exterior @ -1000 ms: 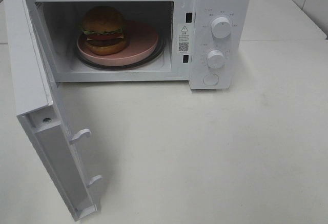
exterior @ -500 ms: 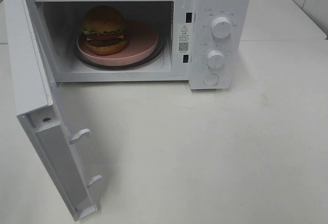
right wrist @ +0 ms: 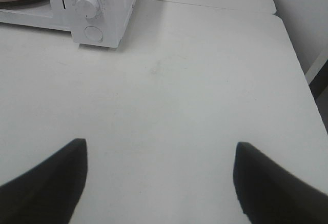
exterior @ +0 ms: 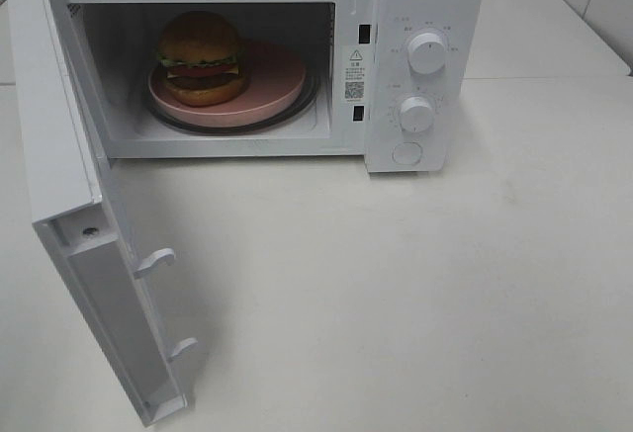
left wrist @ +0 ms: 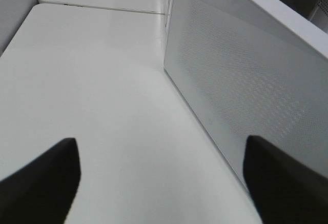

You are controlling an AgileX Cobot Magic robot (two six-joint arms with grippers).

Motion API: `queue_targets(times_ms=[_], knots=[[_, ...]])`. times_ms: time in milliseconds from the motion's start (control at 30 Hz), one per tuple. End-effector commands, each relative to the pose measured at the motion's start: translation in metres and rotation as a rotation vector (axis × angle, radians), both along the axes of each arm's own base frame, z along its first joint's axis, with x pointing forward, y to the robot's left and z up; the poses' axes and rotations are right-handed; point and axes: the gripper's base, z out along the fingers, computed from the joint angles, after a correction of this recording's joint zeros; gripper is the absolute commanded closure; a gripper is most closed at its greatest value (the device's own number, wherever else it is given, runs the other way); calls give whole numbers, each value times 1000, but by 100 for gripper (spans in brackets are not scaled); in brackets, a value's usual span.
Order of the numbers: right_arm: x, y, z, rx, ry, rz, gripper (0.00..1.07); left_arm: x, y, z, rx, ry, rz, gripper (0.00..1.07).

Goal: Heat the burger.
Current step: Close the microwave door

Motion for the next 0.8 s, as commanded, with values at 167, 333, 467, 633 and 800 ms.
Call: queue_targets(times_ms=[167, 333, 467, 633, 800], knots=[[-3, 0, 0, -11, -39, 2, 31, 31, 2, 7, -3, 20, 13, 83], [-3, 0, 0, -11, -39, 2, 31, 59, 3, 7, -12, 23, 24, 107], [-3, 0, 0, -11, -39, 2, 31, 78, 4, 2, 15, -14, 23, 107], [-3, 0, 0, -11, -39, 2, 31, 100, 6, -8, 85, -104, 15, 107], [-3, 0, 0, -11, -39, 2, 31, 114, 8, -18, 99, -181, 35, 107]])
